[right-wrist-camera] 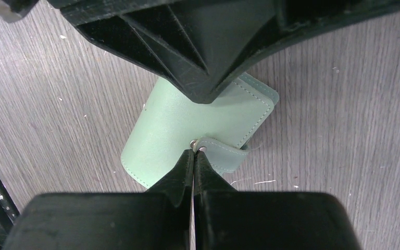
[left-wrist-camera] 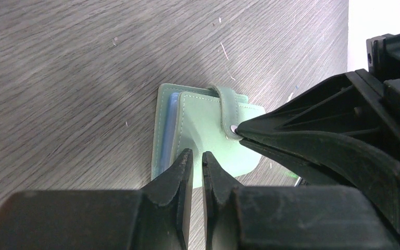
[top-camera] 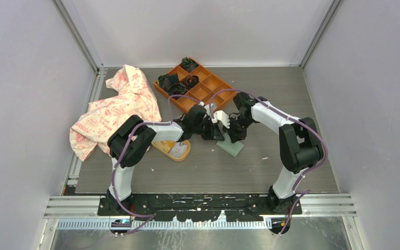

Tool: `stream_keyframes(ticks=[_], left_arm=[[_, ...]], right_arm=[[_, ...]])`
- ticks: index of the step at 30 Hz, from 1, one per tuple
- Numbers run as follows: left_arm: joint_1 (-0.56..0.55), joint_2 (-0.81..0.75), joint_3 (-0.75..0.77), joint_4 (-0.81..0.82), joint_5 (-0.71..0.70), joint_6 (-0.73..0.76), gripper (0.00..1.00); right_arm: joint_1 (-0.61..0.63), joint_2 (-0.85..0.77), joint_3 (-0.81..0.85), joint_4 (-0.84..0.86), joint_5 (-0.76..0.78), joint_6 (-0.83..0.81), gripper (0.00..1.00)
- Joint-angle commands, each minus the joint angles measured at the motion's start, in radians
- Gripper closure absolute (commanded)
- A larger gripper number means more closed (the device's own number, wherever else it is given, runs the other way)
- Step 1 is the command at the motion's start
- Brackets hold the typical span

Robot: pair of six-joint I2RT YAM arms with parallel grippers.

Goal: Put the credit cards into the card holder
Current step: Close the card holder at the center of the board.

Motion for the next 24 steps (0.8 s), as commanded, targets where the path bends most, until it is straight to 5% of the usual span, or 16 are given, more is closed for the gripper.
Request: stream_keyframes(ticks=[1,24], left_arm=[[-0.01,-0.047,-0.003,0.001,0.018,-0.004,0.87],[0.003,-0.111,-0.058,0.039,-0.018,-0.027,0.84]], right_arm=[[0.032,-0.051,-0.021,0.012,0.006,-0.007,0.99],[0.172,-0.067,-0.153,0.059,0.165,0.012,0.99]])
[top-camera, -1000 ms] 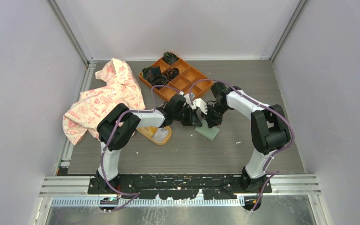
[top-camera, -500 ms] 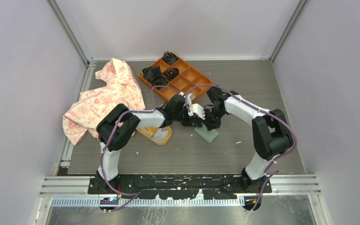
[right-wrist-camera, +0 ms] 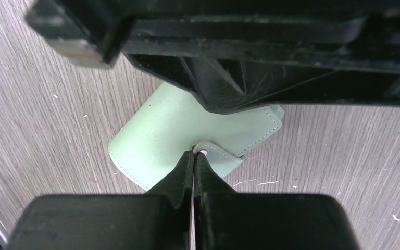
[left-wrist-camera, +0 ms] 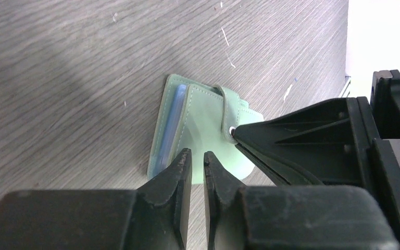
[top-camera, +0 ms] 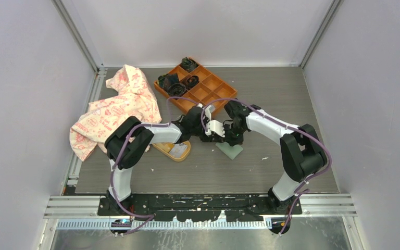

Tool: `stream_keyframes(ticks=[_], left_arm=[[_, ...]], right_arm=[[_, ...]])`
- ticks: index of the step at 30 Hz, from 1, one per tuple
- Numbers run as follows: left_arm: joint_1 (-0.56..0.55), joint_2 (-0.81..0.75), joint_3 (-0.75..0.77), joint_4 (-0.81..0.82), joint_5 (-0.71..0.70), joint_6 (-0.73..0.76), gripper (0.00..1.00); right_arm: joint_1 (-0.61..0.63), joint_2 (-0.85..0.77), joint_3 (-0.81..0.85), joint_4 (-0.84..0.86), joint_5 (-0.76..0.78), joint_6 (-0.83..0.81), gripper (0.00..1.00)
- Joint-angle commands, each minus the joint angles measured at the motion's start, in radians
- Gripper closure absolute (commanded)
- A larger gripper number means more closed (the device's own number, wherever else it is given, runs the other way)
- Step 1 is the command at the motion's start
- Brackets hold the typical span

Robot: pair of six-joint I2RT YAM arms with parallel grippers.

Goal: Put the credit cards into the card holder
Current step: Close the card holder at the center of the board.

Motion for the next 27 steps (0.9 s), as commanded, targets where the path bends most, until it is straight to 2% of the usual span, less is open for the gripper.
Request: stream_keyframes(ticks=[1,10,27], left_arm=[[0.013,-0.095,-0.035,0.046,-0.024,-0.01,0.83],[0.064,-0.226,-0.13,0.056,-0.06,-0.002,0.82],[0.13,-0.485,-0.234,-0.142,-0.149,0.123,0.81]], right_arm=[[0.042,0.014,-0.061,-0.012,0.014,0.011,0.99],[0.099,0.022,-0.109,0.0,0.095,0.011,0.99],[0.212,0.03,-0.171,0.018,0.258,-0.008,0.99]])
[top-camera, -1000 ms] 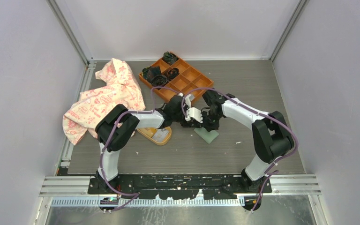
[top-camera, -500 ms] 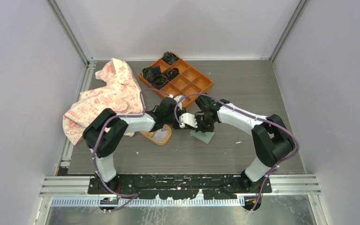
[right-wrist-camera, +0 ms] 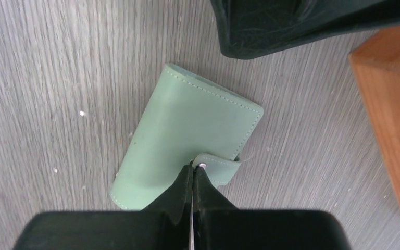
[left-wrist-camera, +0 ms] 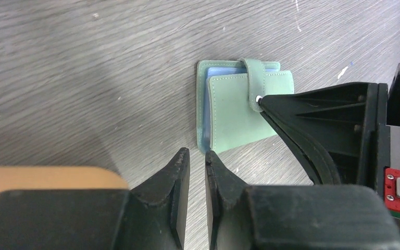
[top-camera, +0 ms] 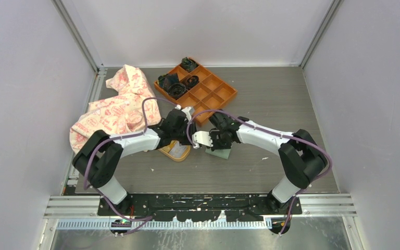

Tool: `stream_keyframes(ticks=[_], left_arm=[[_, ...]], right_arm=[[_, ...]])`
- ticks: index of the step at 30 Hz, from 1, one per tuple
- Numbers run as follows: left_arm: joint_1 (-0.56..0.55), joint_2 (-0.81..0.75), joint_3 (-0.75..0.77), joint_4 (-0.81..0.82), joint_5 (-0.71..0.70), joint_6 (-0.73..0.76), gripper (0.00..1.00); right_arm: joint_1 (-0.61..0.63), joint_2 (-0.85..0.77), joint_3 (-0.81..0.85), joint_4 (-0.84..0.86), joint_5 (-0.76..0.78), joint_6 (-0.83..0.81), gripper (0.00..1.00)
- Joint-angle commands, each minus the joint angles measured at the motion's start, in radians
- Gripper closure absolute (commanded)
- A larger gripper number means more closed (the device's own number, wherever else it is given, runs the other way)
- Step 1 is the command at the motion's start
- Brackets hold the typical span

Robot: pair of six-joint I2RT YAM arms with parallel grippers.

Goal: Put the credit cards into the card holder
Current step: Close the card holder at the center of the board.

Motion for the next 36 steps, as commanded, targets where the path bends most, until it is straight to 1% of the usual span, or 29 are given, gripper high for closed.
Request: stream_keyframes(ticks=[1,5,8,12,16,21,26,31,36], left_arm=[[0.048,-0.158,0.005,0.034,-0.002,0.025,0.81],[0.057,-0.186,0.005,-0.035,-0.029,0.076,0.81],[0.057,-0.163,0.02,-0.059,0.028,0.109,0.81],[0.054,-0.122,0.028,-0.075,0.061,0.113,0.81],[0.056,-0.152,0.022,-0.091,0.01,0.125,0.81],[0.063,-0.203,0.038,-0.184,-0.072,0.174,0.8],[0.089,-0.249,0.017,-0.245,-0.134,0.195,0.8],[0.121,-0.309,-0.006,-0.28,-0.162,0.208,0.8],[0.132,-0.384,-0.014,-0.328,-0.192,0.227,0.8]], right_arm=[[0.013,0.084,-0.077,-0.171,0.112,-0.013,0.99],[0.012,0.076,-0.064,-0.187,0.082,-0.01,0.99],[-0.014,0.08,-0.036,-0.208,0.018,0.002,0.99],[-0.019,0.094,-0.031,-0.218,0.024,-0.004,0.99],[-0.019,0.106,-0.014,-0.221,0.01,0.001,0.99],[-0.018,0.109,0.021,-0.215,-0.014,0.018,0.99],[-0.016,0.113,0.053,-0.212,-0.014,0.02,0.99],[-0.014,0.129,0.086,-0.225,-0.002,0.007,0.99],[-0.015,0.166,0.157,-0.274,-0.016,0.0,0.98]])
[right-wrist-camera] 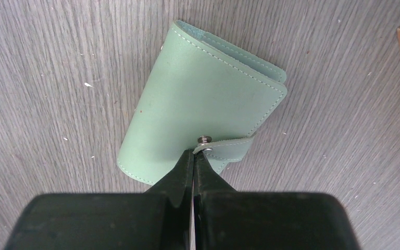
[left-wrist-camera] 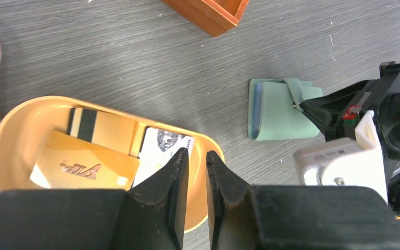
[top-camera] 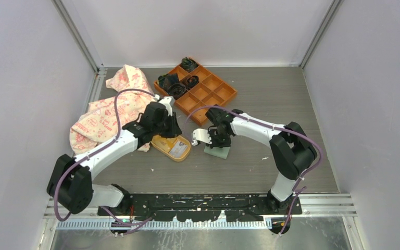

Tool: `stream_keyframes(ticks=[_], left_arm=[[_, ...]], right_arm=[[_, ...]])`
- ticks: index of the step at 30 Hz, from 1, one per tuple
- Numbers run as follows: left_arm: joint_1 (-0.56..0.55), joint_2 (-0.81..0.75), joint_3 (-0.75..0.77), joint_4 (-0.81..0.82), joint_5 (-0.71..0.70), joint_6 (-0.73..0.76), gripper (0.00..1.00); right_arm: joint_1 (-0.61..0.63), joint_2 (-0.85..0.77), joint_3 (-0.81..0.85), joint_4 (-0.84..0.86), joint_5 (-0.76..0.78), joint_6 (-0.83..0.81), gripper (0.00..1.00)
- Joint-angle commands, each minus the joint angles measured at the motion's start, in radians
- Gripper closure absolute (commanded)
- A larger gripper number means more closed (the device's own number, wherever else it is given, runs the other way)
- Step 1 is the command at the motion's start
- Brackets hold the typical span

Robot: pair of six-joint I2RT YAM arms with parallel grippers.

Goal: Put the credit cards into the card holder
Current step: Close the card holder at the center of the board.

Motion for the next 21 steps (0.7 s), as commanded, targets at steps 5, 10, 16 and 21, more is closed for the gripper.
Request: stream_keyframes(ticks=[5,10,16,21], left_arm=[[0.008,-0.175,-0.054,-0.048,-0.039,0.023,0.8],[0.008,-0.27,-0.112,-0.049,-0.014,-0.001,0.8],[0.009,-0.363,-0.177,-0.043,0.014,-0.032,0.79],[0.009,-0.433,-0.241,0.024,0.078,-0.071,0.79]], right_arm=[[-0.016,0.088,0.078,-0.16,-0.016,-0.003,0.98],[-0.017,0.108,0.132,-0.201,-0.02,-0.028,0.96],[-0.029,0.098,0.18,-0.213,-0.061,-0.002,0.81],[-0.144,0.009,0.207,-0.233,-0.169,0.023,0.66]])
